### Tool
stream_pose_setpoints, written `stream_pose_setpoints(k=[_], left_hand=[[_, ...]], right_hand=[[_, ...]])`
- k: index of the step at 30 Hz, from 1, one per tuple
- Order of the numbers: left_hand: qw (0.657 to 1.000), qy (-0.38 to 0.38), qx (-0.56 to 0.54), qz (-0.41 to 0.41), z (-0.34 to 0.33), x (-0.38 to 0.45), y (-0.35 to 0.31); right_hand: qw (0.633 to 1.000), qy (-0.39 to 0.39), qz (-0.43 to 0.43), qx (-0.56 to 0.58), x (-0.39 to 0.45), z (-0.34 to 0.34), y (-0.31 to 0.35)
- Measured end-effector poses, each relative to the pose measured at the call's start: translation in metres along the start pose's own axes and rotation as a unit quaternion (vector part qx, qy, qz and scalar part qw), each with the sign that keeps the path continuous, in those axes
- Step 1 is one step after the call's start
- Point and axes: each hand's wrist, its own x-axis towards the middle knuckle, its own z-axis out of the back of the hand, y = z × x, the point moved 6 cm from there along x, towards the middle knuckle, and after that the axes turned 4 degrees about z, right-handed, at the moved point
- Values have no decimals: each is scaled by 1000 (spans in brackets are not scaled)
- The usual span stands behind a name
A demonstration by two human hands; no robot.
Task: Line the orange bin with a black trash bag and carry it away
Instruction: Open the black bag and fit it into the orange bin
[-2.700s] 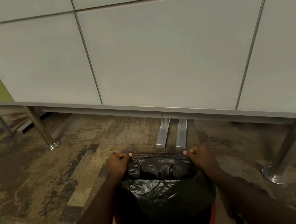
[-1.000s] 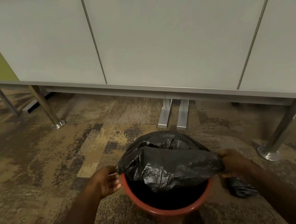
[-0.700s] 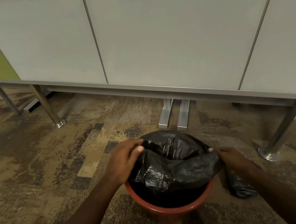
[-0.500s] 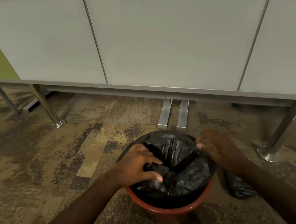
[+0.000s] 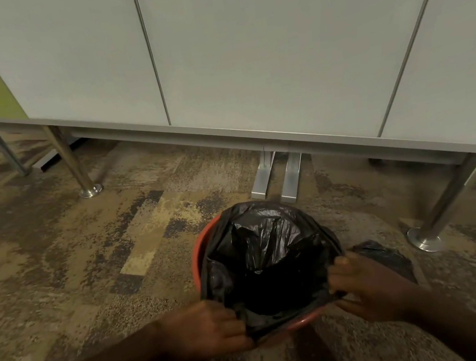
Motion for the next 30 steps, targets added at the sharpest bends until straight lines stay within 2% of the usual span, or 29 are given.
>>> stream_pose_setpoints(k=[5,9,13,16,18,20,22,24,27,30], left_hand=[[1000,-12,15,10,-11,-15,-5],[998,-32,32,42,-17,-28,4],[992,-18,15,125,-28,-48,28],[977,-27,-70,202,-32,-70,46],[934,-92,-190,289,-22,-82,58],[853,-195,-266,405,-9,-92,75],[776,-270,-278,498,1,-95,92],[734,-293,-268,551,8,-83,108],[732,-238,-221,599,9,-47,130],[766,-95,-127,623,-3,-15,148]], right_hand=[[995,-32,54,-72,-24,-16,6],[995,1,58,-79,-33,-37,0],[993,50,-14,-106,-38,-62,-23],[995,44,-62,-70,-39,-65,-35],[994,-25,-103,10,-39,-55,-41],[973,-106,-190,77,-40,-41,-54],[938,-184,-266,127,-38,-26,-66],[889,-241,-336,196,-25,-14,-74],[817,-294,-405,285,7,-3,-73],[797,-269,-451,298,38,-10,-64]])
